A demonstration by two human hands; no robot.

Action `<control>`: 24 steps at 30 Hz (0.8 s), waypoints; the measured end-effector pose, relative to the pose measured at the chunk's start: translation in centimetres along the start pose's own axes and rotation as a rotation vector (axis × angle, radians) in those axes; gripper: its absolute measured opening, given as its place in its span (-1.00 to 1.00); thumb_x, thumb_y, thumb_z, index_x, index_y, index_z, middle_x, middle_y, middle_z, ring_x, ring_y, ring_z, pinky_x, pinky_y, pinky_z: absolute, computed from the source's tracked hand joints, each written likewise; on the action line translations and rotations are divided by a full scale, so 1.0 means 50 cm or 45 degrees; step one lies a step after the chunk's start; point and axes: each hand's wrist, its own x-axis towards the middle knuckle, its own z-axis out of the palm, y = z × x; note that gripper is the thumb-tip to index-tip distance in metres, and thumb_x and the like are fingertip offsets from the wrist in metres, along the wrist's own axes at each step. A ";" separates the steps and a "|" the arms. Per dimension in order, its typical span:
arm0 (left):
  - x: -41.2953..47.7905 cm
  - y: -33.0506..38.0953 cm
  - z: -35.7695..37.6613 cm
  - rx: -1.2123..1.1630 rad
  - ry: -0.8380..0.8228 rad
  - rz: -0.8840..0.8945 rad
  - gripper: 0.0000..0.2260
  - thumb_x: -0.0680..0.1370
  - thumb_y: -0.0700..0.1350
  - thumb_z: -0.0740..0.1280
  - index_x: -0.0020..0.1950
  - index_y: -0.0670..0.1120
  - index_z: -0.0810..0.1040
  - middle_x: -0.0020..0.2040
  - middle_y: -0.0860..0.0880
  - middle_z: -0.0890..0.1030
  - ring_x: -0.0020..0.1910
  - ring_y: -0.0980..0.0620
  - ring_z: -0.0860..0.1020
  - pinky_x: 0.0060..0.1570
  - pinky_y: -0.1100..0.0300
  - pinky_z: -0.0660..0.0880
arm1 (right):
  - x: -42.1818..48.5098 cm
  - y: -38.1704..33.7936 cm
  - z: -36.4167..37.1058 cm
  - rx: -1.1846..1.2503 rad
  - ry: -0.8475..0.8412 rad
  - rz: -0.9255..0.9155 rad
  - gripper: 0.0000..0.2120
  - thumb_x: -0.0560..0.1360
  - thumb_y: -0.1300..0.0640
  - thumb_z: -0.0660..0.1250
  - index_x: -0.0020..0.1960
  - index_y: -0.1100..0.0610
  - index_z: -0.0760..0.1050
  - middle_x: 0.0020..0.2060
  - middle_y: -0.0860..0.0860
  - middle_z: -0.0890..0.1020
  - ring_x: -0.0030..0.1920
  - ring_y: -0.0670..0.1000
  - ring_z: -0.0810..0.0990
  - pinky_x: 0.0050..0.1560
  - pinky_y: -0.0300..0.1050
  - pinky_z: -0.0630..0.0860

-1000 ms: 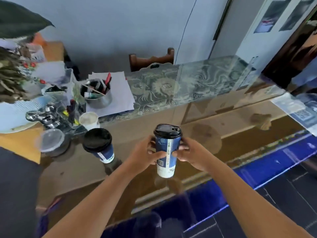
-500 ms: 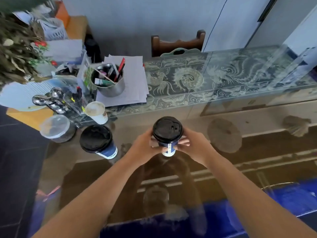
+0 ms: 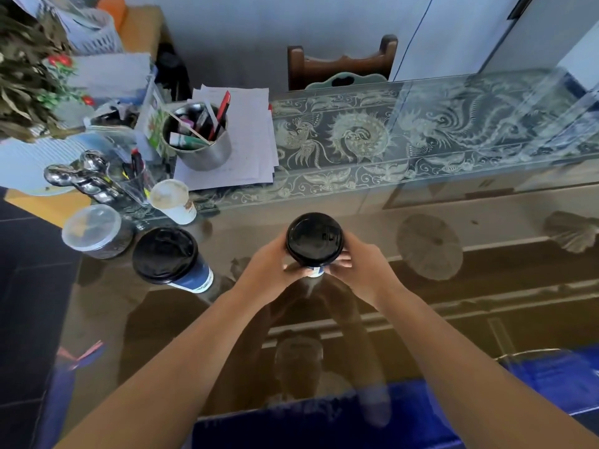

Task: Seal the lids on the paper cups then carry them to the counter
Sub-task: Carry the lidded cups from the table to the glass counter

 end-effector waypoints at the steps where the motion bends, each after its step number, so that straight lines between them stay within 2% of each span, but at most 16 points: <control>1: 0.002 -0.002 0.001 0.010 0.003 0.005 -0.34 0.43 -0.01 0.60 0.45 0.13 0.38 0.00 0.49 0.46 -0.05 0.45 0.46 -0.06 0.62 0.34 | 0.000 0.001 0.001 0.009 0.002 -0.003 -0.42 0.48 0.18 0.52 0.44 -0.01 0.41 0.16 -0.01 0.72 0.20 0.01 0.68 0.29 0.13 0.60; 3: 0.005 -0.005 0.003 0.032 0.008 0.016 -0.37 0.43 -0.05 0.60 0.44 0.08 0.41 0.02 0.42 0.49 -0.02 0.43 0.45 -0.07 0.63 0.37 | 0.001 0.005 0.002 0.023 0.007 -0.003 -0.39 0.48 0.17 0.52 0.45 -0.03 0.39 0.16 -0.01 0.72 0.19 0.01 0.68 0.28 0.13 0.60; 6: 0.005 -0.003 0.011 0.031 0.021 0.023 -0.42 0.46 -0.08 0.58 0.42 0.02 0.44 0.07 0.27 0.54 -0.04 0.52 0.45 -0.06 0.64 0.37 | 0.003 0.008 0.001 0.031 0.017 0.003 -0.37 0.48 0.18 0.53 0.47 -0.04 0.37 0.17 -0.01 0.71 0.19 0.01 0.68 0.28 0.14 0.60; 11: 0.006 -0.001 0.024 0.016 0.050 0.018 -0.48 0.49 -0.06 0.55 0.40 0.04 0.46 0.14 0.20 0.60 0.03 0.34 0.47 -0.04 0.49 0.42 | 0.004 0.011 0.004 0.033 0.019 -0.004 -0.39 0.47 0.19 0.53 0.44 -0.04 0.39 0.16 -0.01 0.70 0.16 0.02 0.67 0.27 0.12 0.60; 13: 0.007 -0.001 0.024 0.041 0.043 0.008 -0.49 0.49 -0.06 0.54 0.39 0.05 0.45 0.11 0.23 0.57 -0.01 0.42 0.47 -0.10 0.52 0.42 | 0.004 0.011 0.005 0.042 0.024 0.003 -0.38 0.47 0.19 0.53 0.44 -0.05 0.38 0.17 -0.03 0.70 0.15 0.01 0.67 0.26 0.09 0.59; 15: 0.007 -0.003 0.025 0.048 0.048 -0.008 -0.49 0.49 -0.06 0.54 0.40 0.03 0.45 0.05 0.30 0.52 0.00 0.60 0.42 -0.08 0.60 0.38 | 0.007 0.011 0.008 0.059 0.032 0.013 -0.35 0.46 0.20 0.53 0.46 -0.05 0.37 0.17 -0.05 0.69 0.09 -0.05 0.66 0.20 -0.02 0.61; 16: 0.006 -0.004 0.025 0.036 0.051 -0.021 -0.49 0.49 -0.06 0.54 0.39 0.03 0.46 0.04 0.32 0.51 0.01 0.64 0.40 -0.08 0.63 0.36 | 0.007 0.013 0.009 0.067 0.033 0.016 -0.35 0.45 0.20 0.53 0.46 -0.05 0.37 0.17 -0.06 0.68 0.04 -0.12 0.65 0.14 -0.16 0.60; 18: 0.007 -0.003 0.025 0.012 0.041 -0.049 -0.48 0.48 -0.05 0.55 0.39 0.07 0.45 0.07 0.30 0.55 0.01 0.60 0.44 -0.12 0.57 0.39 | 0.009 0.015 0.011 0.067 0.026 0.031 -0.35 0.46 0.19 0.52 0.46 -0.06 0.36 0.16 -0.11 0.66 -0.05 -0.30 0.59 -0.05 -0.48 0.49; 19: 0.008 -0.001 0.025 0.001 0.030 -0.061 -0.48 0.48 -0.05 0.55 0.39 0.08 0.45 0.11 0.25 0.59 0.00 0.53 0.47 -0.11 0.53 0.39 | 0.009 0.016 0.011 0.068 0.018 0.047 -0.35 0.46 0.19 0.51 0.47 -0.07 0.35 0.16 -0.13 0.65 -0.06 -0.33 0.58 -0.11 -0.53 0.45; 20: 0.008 0.001 0.025 -0.010 0.017 -0.075 -0.47 0.49 -0.04 0.54 0.41 0.10 0.43 0.16 0.20 0.61 0.00 0.45 0.50 -0.08 0.49 0.39 | 0.007 0.017 0.012 0.076 0.007 0.070 -0.34 0.46 0.19 0.51 0.47 -0.07 0.34 0.17 -0.13 0.64 -0.03 -0.29 0.59 -0.09 -0.52 0.44; 21: 0.008 0.003 0.026 -0.019 0.004 -0.092 -0.45 0.49 -0.01 0.54 0.42 0.10 0.42 0.20 0.16 0.62 0.03 0.36 0.51 -0.03 0.45 0.40 | 0.004 0.017 0.014 0.092 -0.005 0.096 -0.34 0.47 0.20 0.51 0.48 -0.05 0.32 0.19 -0.11 0.64 0.03 -0.20 0.63 -0.02 -0.40 0.52; 23: 0.006 0.003 0.027 -0.022 -0.027 -0.133 -0.40 0.48 0.07 0.54 0.46 0.10 0.38 0.27 0.13 0.61 0.14 0.19 0.54 0.05 0.34 0.42 | -0.003 0.018 0.019 0.107 -0.015 0.144 -0.33 0.49 0.20 0.49 0.49 -0.03 0.29 0.23 -0.06 0.64 0.17 -0.01 0.65 0.14 -0.04 0.63; 24: 0.001 0.000 0.028 -0.018 -0.043 -0.160 -0.37 0.48 0.09 0.54 0.48 0.10 0.35 0.31 0.12 0.60 0.20 0.12 0.55 0.09 0.29 0.42 | -0.007 0.018 0.022 0.096 -0.021 0.165 -0.35 0.50 0.18 0.48 0.49 -0.03 0.28 0.24 -0.04 0.63 0.20 0.02 0.64 0.18 0.07 0.63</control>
